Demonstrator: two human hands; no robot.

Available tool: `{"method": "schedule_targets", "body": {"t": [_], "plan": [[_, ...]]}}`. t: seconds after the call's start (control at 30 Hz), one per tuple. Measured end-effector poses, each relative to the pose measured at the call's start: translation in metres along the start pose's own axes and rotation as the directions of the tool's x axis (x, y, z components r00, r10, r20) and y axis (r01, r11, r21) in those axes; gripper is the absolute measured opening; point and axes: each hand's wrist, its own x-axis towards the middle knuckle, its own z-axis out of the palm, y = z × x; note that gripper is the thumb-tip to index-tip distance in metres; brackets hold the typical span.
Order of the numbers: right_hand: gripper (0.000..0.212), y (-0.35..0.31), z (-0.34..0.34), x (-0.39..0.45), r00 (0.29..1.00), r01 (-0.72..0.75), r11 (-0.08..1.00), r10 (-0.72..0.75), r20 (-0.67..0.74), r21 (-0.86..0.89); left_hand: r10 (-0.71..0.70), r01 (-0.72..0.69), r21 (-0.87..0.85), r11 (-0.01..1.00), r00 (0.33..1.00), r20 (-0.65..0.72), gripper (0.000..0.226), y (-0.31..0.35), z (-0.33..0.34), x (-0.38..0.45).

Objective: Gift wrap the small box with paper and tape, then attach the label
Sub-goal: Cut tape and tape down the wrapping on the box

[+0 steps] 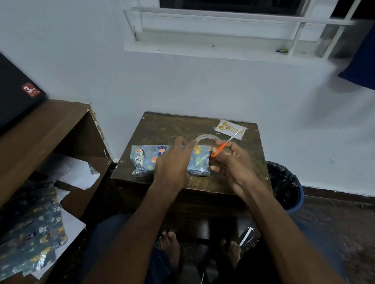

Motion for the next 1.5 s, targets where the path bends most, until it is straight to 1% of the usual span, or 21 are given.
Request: {"method": "schedule_targets", "body": {"t": [0.13, 0.2, 0.23, 0.27, 0.3, 0.33, 0.37, 0.4, 0.53, 0.6, 0.67, 0.77, 0.93, 1.1, 1.27, 1.4, 1.5], "plan": [[0.029, -0.004, -0.005, -0.001, 1.0, 0.017, 0.999, -0.017, 0.007, -0.045, 0.028, -0.027, 0.018, 0.999, 0.997, -0.07, 0.095, -0.003, 0.005, 0.005], [0.029, -0.005, -0.011, -0.002, 0.999, 0.026, 0.992, -0.022, 0.029, -0.123, 0.032, -0.03, 0.02, 0.999, 0.995, -0.093, 0.094, -0.006, 0.007, 0.006], [0.027, -0.006, -0.015, -0.003, 0.998, 0.06, 0.978, -0.053, 0.04, -0.201, 0.035, -0.033, 0.022, 0.999, 0.994, -0.1, 0.094, -0.007, 0.008, 0.007], [0.024, -0.005, -0.02, -0.002, 0.993, 0.12, 0.936, -0.109, 0.052, -0.331, 0.036, -0.034, 0.023, 0.999, 0.994, -0.105, 0.095, -0.008, 0.009, 0.007], [0.022, -0.005, -0.026, -0.001, 0.983, 0.182, 0.852, -0.165, 0.079, -0.49, 0.034, -0.032, 0.021, 0.999, 0.994, -0.106, 0.095, -0.009, 0.01, 0.008], [0.022, -0.004, -0.031, -0.001, 0.975, 0.219, 0.759, -0.19, 0.113, -0.614, 0.03, -0.029, 0.016, 0.999, 0.994, -0.108, 0.096, -0.01, 0.011, 0.009], [0.021, -0.004, -0.035, -0.001, 0.973, 0.229, 0.694, -0.18, 0.144, -0.683, 0.026, -0.026, 0.009, 1.0, 0.993, -0.113, 0.097, -0.011, 0.012, 0.01], [0.02, -0.004, -0.036, -0.003, 0.975, 0.221, 0.681, -0.145, 0.167, -0.698, 0.024, -0.024, 0.003, 1.0, 0.993, -0.116, 0.097, -0.013, 0.013, 0.011], [0.024, -0.007, -0.03, -0.015, 0.975, 0.105, 0.75, 0.052, 0.216, -0.653, 0.021, -0.023, -0.013, 1.0, 0.993, -0.117, 0.097, -0.015, 0.017, 0.014], [0.028, -0.009, -0.03, -0.017, 0.968, 0.054, 0.776, 0.115, 0.225, -0.629, 0.016, -0.019, -0.021, 1.0, 0.992, -0.124, 0.097, -0.016, 0.019, 0.014], [0.034, -0.009, -0.03, -0.015, 0.967, 0.002, 0.8, 0.151, 0.205, -0.601, 0.01, -0.016, -0.044, 0.999, 0.99, -0.137, 0.097, -0.017, 0.019, 0.015], [0.041, -0.01, -0.028, -0.014, 0.972, -0.03, 0.824, 0.156, 0.176, -0.565, -0.008, -0.003, -0.08, 0.997, 0.991, -0.136, 0.098, -0.019, 0.018, 0.016], [0.042, -0.011, -0.029, -0.015, 0.972, -0.048, 0.829, 0.169, 0.166, -0.558, -0.016, 0.0, -0.122, 0.993, 0.992, -0.127, 0.1, -0.021, 0.019, 0.017], [0.036, -0.008, -0.024, -0.015, 0.958, -0.065, 0.847, 0.201, 0.206, -0.527, 0.0, -0.018, -0.159, 0.987, 0.993, -0.114, 0.1, -0.024, 0.021, 0.018], [0.03, -0.007, -0.02, -0.013, 0.959, -0.07, 0.878, 0.19, 0.21, -0.474, 0.008, -0.026, -0.18, 0.983, 0.995, -0.096, 0.1, -0.025, 0.02, 0.018], [0.033, -0.008, -0.02, -0.012, 0.966, -0.081, 0.896, 0.179, 0.187, -0.437, 0.024, -0.037, -0.182, 0.983, 0.997, -0.073, 0.1, -0.025, 0.021, 0.018], [0.031, -0.007, -0.019, -0.013, 0.964, -0.085, 0.902, 0.182, 0.194, -0.423, 0.039, -0.049, -0.187, 0.981, 0.998, -0.056, 0.098, -0.025, 0.021, 0.018]]}}
